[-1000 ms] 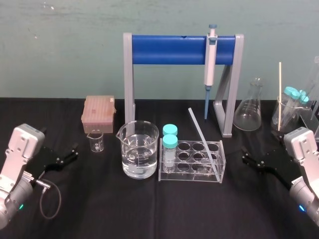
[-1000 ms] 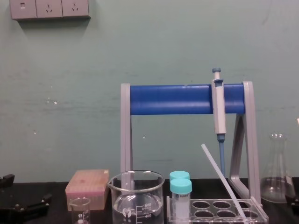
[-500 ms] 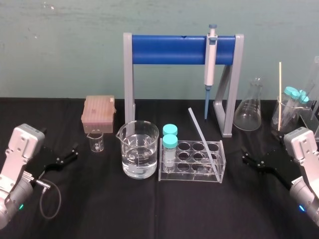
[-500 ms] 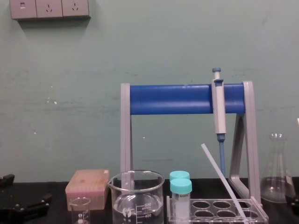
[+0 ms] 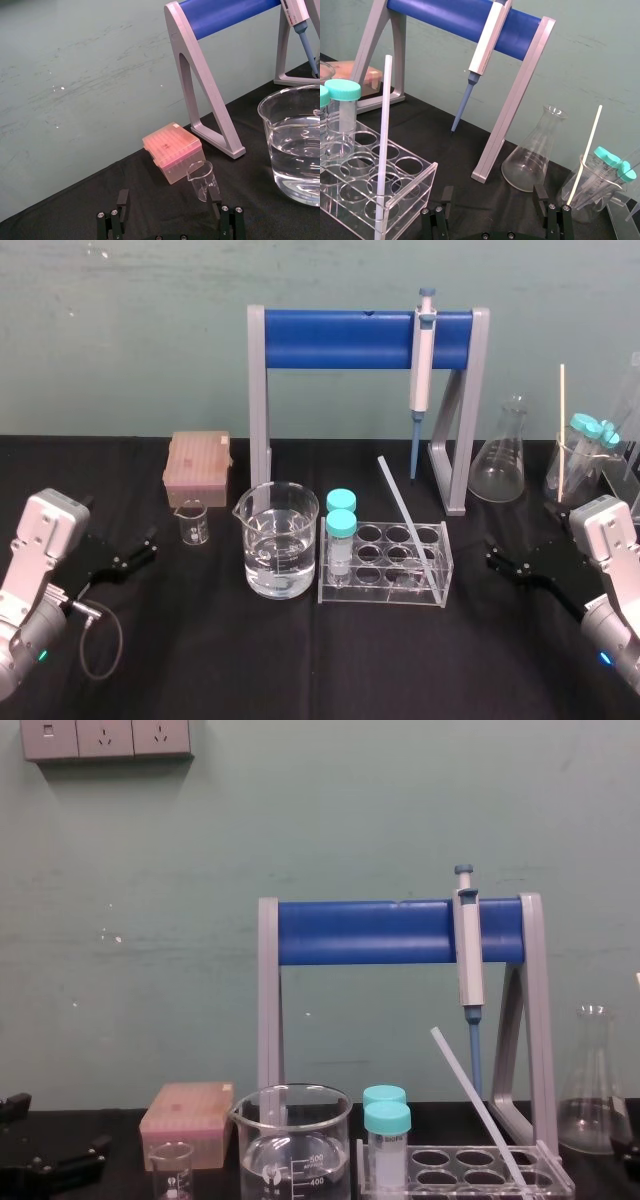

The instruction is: Pick up the stirring rod with one hand, then place it down.

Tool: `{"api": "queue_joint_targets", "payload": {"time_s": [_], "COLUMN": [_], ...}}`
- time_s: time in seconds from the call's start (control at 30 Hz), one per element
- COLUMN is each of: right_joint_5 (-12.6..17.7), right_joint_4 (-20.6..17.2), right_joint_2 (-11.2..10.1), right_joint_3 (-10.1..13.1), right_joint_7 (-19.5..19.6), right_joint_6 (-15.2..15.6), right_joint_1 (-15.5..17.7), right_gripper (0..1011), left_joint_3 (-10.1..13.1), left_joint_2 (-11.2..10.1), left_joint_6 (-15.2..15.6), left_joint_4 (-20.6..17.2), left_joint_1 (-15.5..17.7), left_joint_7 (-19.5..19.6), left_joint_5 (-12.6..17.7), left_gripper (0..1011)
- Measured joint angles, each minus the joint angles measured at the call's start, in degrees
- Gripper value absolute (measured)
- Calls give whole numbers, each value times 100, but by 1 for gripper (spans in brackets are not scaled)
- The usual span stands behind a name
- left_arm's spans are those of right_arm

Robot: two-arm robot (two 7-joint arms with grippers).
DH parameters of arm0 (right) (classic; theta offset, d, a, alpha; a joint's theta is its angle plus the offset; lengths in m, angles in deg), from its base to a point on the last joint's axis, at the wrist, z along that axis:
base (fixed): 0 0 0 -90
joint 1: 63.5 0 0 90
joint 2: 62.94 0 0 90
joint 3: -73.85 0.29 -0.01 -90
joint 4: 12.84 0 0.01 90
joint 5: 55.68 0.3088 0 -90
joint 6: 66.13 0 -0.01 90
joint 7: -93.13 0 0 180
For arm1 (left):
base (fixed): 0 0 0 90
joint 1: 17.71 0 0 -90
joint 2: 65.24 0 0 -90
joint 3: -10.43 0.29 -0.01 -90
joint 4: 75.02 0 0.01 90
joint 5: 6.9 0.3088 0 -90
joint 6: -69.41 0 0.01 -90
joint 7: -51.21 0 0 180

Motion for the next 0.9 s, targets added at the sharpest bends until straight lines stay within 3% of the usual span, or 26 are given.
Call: {"api": "queue_joint_targets", "payload": {"time_s": [0.9], "right_joint_5": [0], "right_joint_4": [0], "right_joint_2": [0], "right_joint_3": [0], "right_joint_7": [0], "right_joint_6": [0], "right_joint_1": [0], "right_gripper": [1000], "left_joint_3": [0], "left_joint_2": [0], "left_joint_6": [0], "left_joint_4": [0], "left_joint_1": [0], "left_joint_7": [0], "left_joint_5": [0], "left_gripper": [1000]}}
